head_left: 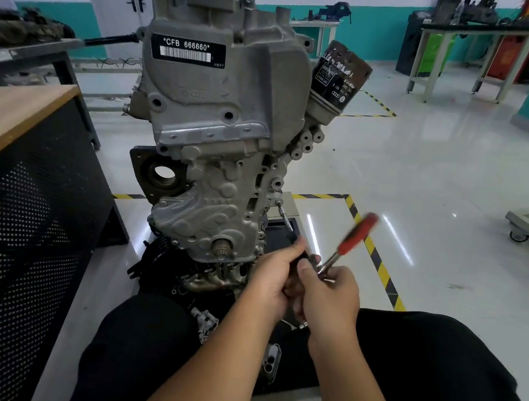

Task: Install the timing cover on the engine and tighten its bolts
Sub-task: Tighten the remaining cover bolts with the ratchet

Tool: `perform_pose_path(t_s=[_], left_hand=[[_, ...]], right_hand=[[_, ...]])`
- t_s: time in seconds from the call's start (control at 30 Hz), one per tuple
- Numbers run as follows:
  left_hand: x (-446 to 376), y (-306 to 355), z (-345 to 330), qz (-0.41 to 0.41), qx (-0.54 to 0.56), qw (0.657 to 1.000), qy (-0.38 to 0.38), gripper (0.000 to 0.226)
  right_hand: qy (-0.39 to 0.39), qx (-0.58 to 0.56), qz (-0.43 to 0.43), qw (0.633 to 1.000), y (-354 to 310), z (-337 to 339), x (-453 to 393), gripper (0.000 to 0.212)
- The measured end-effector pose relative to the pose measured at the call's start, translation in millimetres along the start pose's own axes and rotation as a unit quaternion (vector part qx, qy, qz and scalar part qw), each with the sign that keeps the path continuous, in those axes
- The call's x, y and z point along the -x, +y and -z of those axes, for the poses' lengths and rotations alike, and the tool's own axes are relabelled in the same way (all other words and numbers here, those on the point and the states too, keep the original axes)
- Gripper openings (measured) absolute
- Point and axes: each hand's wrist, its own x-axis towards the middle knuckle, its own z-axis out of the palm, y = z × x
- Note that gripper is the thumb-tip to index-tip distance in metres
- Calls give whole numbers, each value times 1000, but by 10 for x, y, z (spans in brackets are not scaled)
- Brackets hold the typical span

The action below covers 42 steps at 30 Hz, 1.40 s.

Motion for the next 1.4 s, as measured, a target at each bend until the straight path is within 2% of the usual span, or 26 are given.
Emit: perform_pose_path(t_s=[0.07, 0.1, 0.13, 0.2, 0.23, 0.27, 0.3, 0.37, 0.43, 0.47, 0.53, 0.6, 0.67, 0.73, 0.8, 0.83, 0.9, 0.93, 0.97, 1.03, 1.1, 1.17, 1.23, 1.27, 1.33, 1.4], left_hand=[[-5, 30, 23, 27, 20, 999, -24, 30], [-8, 37, 29, 26, 25, 999, -25, 27], [-14, 31, 28, 15, 20, 999, -21, 25], [-13, 2, 11, -16, -4, 1000, -5, 24], [-15, -14, 7, -26, -10, 1000, 4, 23], [-17, -21, 4, -31, -14, 999, 13, 24], [-24, -23, 5, -32, -18, 999, 15, 26], [-32, -9, 16, -24, -22, 999, 5, 30], [-33, 11, 26, -19, -14, 1000, -8, 27], [-31, 14, 25, -24, -17, 1000, -9, 24], [-7, 12, 18, -37, -19, 999, -2, 20], [-7, -8, 19, -43, -8, 999, 2, 19], [-10, -6, 18, -39, -2, 999, -6, 22], [-9, 21, 11, -24, -2, 1000, -18, 27], [-6, 38, 11, -15, -8, 1000, -24, 29], [2, 37, 6, -17, -8, 1000, -22, 30], [8, 11, -12, -28, -6, 1000, -12, 30], [9, -7, -16, -32, -9, 999, -2, 29], [23, -13, -22, -33, -9, 999, 8, 28], [27, -4, -19, -27, -8, 1000, 11, 29], [9, 23, 9, -10, 3, 1000, -10, 30], [1, 32, 29, -10, 15, 1000, -23, 38], [12, 25, 21, -30, 0, 999, -16, 32], [11, 8, 19, -41, -13, 999, -4, 28], [8, -13, 14, -47, -21, 999, 13, 31], [4, -10, 14, -36, -14, 999, 8, 30]], right_hand=[[-65, -209, -125, 968, -79, -4, 6, 26], [-78, -243, -153, 955, -82, 19, -11, 27], [-72, -202, -136, 967, -85, 38, -23, 24], [-11, 34, -22, 999, -23, 57, -47, 16], [27, 126, 34, 991, 13, 68, -52, 18], [47, 139, 60, 987, 35, 52, -48, 21], [48, 106, 54, 992, 38, 30, -32, 23], [-8, -92, -51, 994, -41, 20, 0, 27], [-54, -243, -154, 956, -137, 60, -6, 27], [-53, -228, -154, 960, -141, 84, -20, 26], [-7, -6, -50, 999, -112, 103, -17, 21], [55, 177, 81, 979, -57, 118, -30, 18], [54, 142, 107, 983, -38, 81, -32, 20], [2, -30, 4, 1000, -81, 72, -32, 28], [-54, -160, -101, 980, -138, 87, -19, 32], [-60, -143, -107, 982, -130, 97, -25, 31], [-25, 68, -9, 997, -93, 114, -42, 21], [9, 185, 62, 981, -66, 130, -54, 19], [35, 241, 110, 964, -33, 130, -63, 21], [32, 209, 113, 971, -28, 87, -29, 24], [4, 35, 2, 999, -69, 73, -26, 32], [-27, -98, -92, 991, -141, 106, -16, 39], [-20, -41, -73, 996, -154, 121, -18, 33], [-4, 46, -26, 999, -138, 125, -27, 29], [44, 201, 81, 975, -104, 133, -33, 25], [54, 195, 101, 974, -86, 108, -17, 28]])
